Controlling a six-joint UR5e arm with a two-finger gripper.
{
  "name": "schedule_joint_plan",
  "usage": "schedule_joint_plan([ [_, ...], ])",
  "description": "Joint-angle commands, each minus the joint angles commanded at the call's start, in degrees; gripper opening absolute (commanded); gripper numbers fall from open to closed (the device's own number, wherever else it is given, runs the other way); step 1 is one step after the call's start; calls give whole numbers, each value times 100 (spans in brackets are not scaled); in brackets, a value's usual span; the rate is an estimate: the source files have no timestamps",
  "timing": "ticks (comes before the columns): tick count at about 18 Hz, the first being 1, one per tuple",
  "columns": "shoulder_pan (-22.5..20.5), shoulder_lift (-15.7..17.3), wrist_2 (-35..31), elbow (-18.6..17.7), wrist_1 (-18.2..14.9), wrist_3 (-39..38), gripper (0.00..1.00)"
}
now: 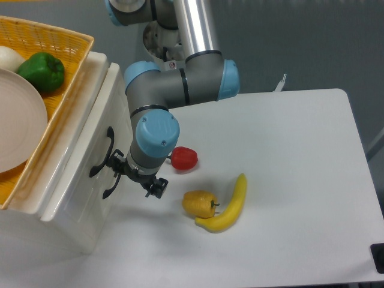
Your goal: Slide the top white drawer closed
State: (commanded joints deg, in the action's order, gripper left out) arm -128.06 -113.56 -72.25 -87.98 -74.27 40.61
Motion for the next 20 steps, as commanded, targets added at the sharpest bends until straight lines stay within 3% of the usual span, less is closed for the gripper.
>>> schedule_joint_plan([
  [16,26,27,-9,26,9,9,100],
  [20,-157,44,-44,167,9,123,100],
])
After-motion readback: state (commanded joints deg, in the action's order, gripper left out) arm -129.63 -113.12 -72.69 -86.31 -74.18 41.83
